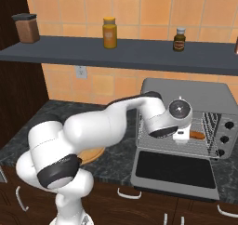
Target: Pick up the kebab skewer and baguette bread, and place them inside the toaster oven. Close the toaster oven door and start by setting the timer.
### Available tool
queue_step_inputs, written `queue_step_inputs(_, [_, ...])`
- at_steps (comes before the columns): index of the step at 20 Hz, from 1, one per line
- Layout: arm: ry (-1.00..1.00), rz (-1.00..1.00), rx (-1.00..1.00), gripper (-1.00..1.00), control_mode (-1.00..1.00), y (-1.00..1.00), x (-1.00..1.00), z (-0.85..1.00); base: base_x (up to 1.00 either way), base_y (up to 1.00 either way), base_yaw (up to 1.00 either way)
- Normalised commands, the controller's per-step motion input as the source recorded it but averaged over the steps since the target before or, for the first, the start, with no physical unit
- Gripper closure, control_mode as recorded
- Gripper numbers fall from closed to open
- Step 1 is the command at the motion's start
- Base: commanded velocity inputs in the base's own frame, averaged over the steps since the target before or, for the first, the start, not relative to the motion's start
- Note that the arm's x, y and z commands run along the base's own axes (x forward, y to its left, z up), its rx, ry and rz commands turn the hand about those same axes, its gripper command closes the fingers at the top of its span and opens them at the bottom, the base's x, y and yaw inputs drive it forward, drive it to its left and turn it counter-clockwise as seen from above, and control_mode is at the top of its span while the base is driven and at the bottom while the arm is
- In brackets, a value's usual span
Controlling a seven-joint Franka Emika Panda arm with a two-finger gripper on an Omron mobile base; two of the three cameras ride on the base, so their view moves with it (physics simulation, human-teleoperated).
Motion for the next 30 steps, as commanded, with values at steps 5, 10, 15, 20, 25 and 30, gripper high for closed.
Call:
queue_step_inputs(5, [0.05, 0.0, -0.01, -1.0, -1.0, -0.07, -0.94, 0.17, 0.0, 0.0, 0.0])
queue_step_inputs(10, [0.25, 0.08, -0.15, -1.0, -1.0, 0.71, -0.62, 0.42, 0.0, 0.0, 0.0])
queue_step_inputs(15, [0.16, 0.26, -0.27, -1.0, -1.0, 1.0, -0.37, 0.06, 0.0, 0.0, 0.0])
queue_step_inputs(20, [0.16, 0.29, -0.15, -1.0, -1.0, 1.0, -0.03, 0.02, 0.0, 0.0, 0.0])
queue_step_inputs(25, [0.12, 0.25, -0.09, -1.0, -1.0, 1.0, 0.02, 0.0, 0.0, 0.0, 0.0])
queue_step_inputs(30, [0.21, 0.08, -0.01, -1.0, -1.0, 0.83, 0.41, 0.0, 0.0, 0.0, 0.0])
